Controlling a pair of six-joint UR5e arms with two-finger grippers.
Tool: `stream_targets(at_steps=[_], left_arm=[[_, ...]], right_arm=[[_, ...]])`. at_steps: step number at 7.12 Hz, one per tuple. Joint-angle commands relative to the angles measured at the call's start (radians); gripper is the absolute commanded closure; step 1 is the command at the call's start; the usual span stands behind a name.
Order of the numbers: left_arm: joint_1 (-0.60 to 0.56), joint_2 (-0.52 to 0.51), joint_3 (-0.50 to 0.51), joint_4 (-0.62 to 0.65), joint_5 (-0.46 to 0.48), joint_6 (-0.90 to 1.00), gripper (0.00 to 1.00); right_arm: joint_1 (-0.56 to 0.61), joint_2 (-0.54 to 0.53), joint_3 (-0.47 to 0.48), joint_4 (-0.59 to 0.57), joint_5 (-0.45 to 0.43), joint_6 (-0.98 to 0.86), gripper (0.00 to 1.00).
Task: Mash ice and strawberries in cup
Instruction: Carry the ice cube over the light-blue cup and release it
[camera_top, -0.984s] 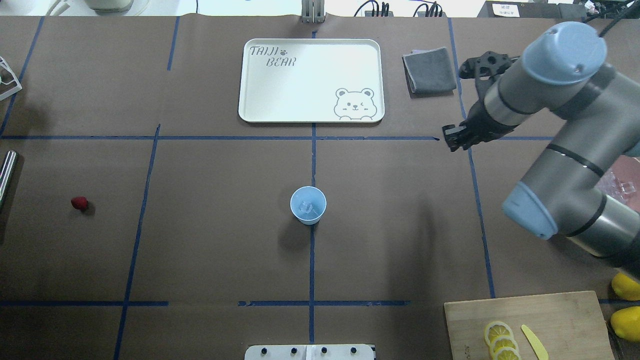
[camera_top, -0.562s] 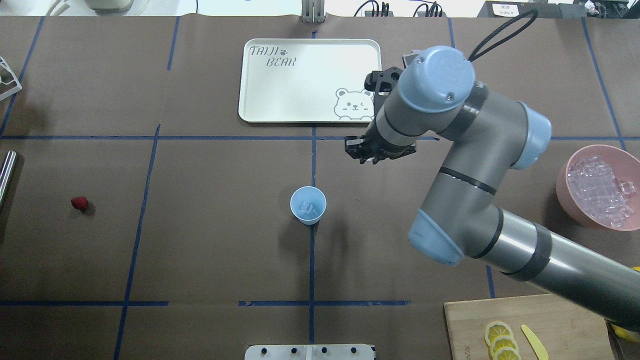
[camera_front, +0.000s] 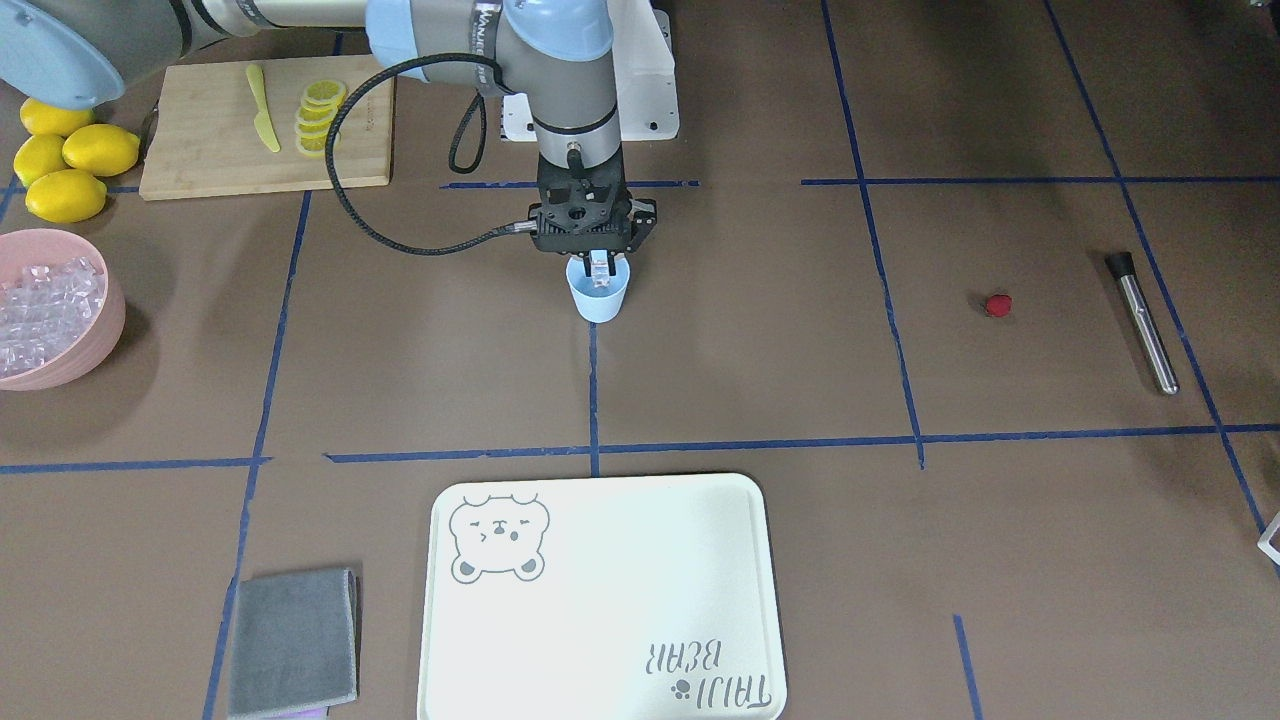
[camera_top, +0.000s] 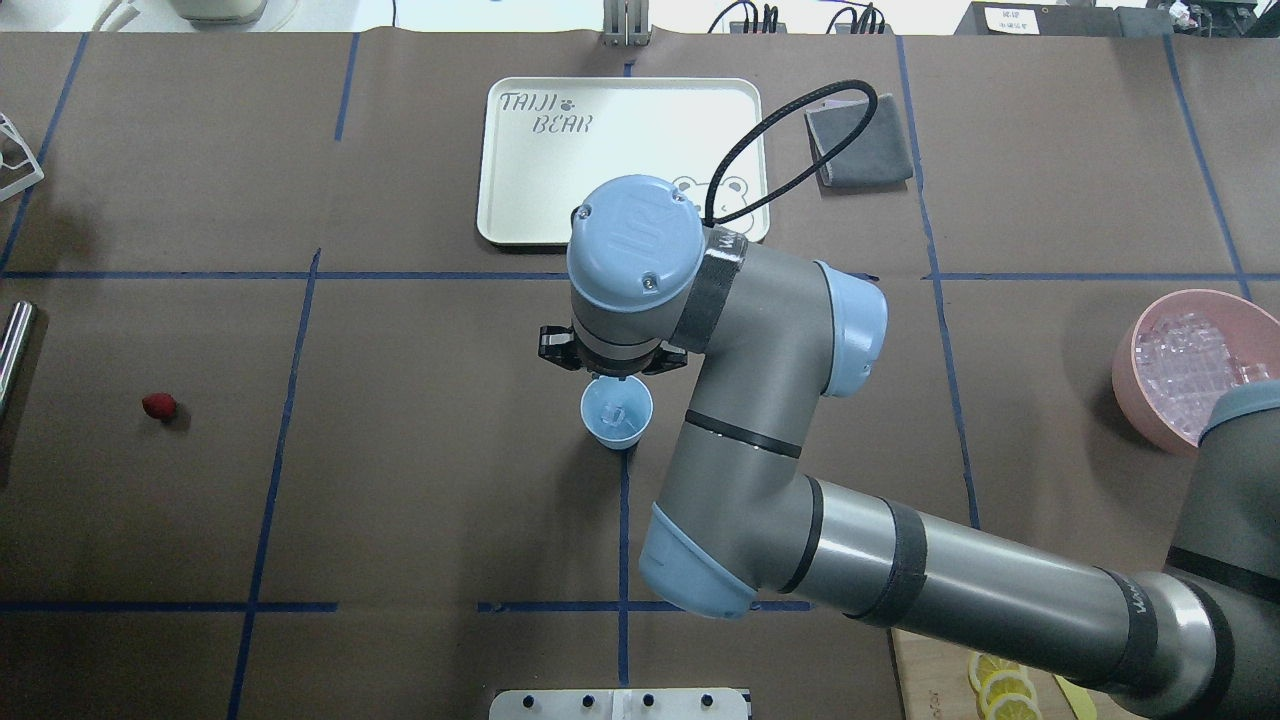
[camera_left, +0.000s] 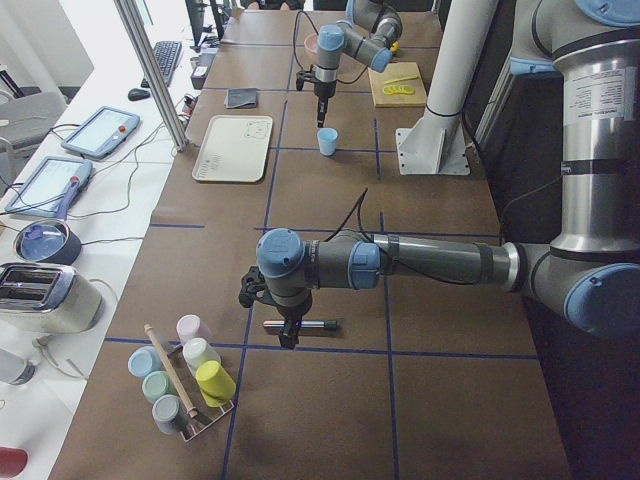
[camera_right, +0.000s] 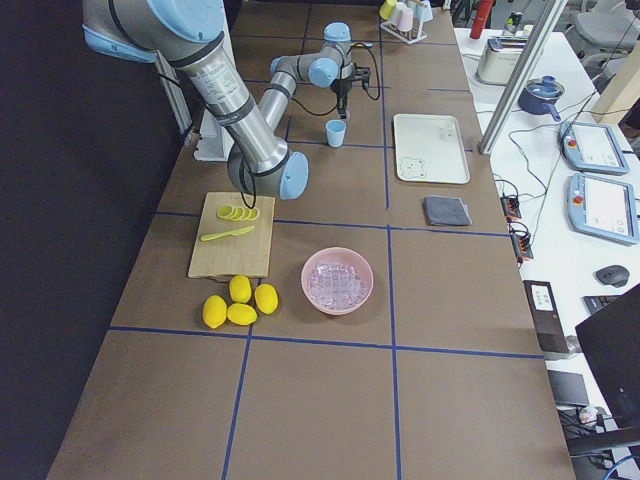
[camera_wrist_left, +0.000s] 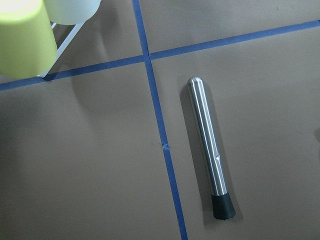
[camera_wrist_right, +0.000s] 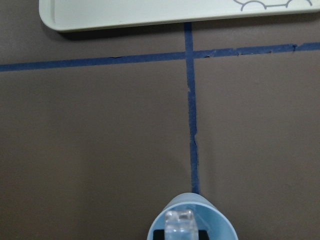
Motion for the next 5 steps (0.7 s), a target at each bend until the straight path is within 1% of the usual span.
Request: stream_targets(at_steps=[1,2,3,4,5], left_arm=[[0.000,0.000,0.000,-0.001,0.000,0.000,0.00],[0.000,0.000,0.000,-0.002,0.000,0.000,0.00],[0.000,0.000,0.000,-0.002,0.000,0.001,0.00],[0.000,-0.003,0.000,-0.002,0.000,0.000,0.00],[0.000,-0.003,0.000,-0.002,0.000,0.000,0.00]], right_arm=[[-0.015,0.012,-0.006,-0.049,-0.012,0.010,0.96],[-0.017,0.012,-0.006,-0.054,-0.012,0.010,0.94],[-0.027,0.009,-0.009,-0.054,-0.011,0.007,0.76],[-0.043,0.003,-0.006,-0.054,-0.026,0.004,0.01],[-0.052,0.003,-0.009,-0.054,-0.027,0.004,0.01]])
